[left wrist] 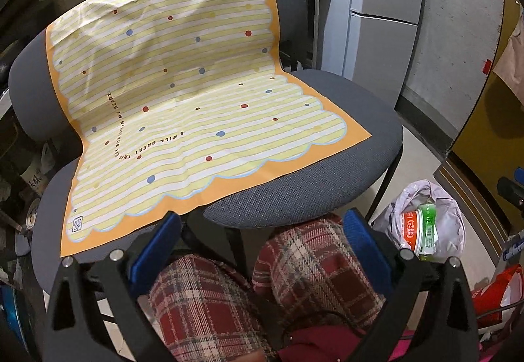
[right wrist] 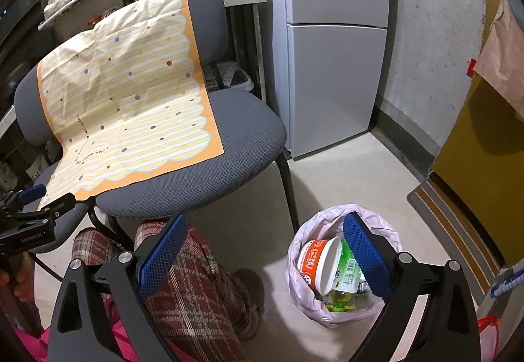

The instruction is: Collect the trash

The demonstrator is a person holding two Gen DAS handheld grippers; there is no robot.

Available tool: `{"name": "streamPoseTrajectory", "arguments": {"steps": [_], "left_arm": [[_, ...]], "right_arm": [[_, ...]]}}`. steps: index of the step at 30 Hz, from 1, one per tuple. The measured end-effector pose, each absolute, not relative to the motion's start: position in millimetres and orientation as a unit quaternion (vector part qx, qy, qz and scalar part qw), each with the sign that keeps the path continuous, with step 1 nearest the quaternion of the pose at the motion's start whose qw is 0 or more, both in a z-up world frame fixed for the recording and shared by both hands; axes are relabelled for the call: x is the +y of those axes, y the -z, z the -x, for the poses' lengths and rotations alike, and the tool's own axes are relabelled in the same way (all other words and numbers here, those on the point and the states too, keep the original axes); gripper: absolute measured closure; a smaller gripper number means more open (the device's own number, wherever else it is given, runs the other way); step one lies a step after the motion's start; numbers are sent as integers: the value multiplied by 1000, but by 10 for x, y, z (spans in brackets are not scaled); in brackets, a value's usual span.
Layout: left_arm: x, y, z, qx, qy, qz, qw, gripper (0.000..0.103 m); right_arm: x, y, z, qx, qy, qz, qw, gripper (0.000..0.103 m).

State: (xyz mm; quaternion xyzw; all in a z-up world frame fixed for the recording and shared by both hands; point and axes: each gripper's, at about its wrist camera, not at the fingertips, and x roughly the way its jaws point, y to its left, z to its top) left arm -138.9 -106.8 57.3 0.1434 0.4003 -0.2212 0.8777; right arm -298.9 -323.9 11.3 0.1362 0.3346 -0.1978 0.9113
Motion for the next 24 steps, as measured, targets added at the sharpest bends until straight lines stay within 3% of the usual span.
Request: {"name": "streamPoseTrajectory", "arguments": {"steps": [24], "left_arm": [[-1033,-573,1372,401,213,-140,880,7]], "right_arm": [[-3286,-80,2992,337,198,-141,909,8]]}}
